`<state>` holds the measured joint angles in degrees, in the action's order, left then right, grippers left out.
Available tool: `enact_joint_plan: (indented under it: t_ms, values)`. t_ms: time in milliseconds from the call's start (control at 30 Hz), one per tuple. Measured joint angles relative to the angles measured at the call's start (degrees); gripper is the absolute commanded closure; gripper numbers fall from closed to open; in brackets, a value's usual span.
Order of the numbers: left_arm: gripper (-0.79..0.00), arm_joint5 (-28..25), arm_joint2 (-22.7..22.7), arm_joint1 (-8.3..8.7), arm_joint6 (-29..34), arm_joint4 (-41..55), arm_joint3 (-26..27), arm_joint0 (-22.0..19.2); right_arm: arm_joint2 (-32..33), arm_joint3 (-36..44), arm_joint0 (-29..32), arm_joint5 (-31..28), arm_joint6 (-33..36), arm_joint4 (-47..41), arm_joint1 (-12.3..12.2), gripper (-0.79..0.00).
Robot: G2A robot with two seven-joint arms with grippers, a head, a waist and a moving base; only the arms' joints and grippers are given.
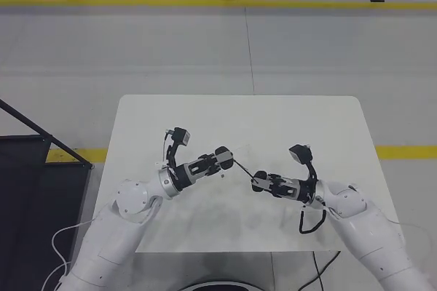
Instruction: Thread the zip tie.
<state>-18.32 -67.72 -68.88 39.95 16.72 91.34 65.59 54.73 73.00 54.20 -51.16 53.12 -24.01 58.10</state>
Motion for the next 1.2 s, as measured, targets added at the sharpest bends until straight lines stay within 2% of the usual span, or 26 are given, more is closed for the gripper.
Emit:
enact_joint_plan:
  t_ms: [567,1200]
  values:
    - [0.0,-1.7,-2.9,0.31,-1.8,1.1,0.3,1.7,-1.8,4.2,0.8,0.4,0.4,-10.1,-3.4,0.0]
    - [0.0,-2.3,-5.5,0.79,-0.7,2.1,-0.7,3.2,-6.0,6.9,0.9,-6.1,-6.1,-16.7,-8.4,0.0]
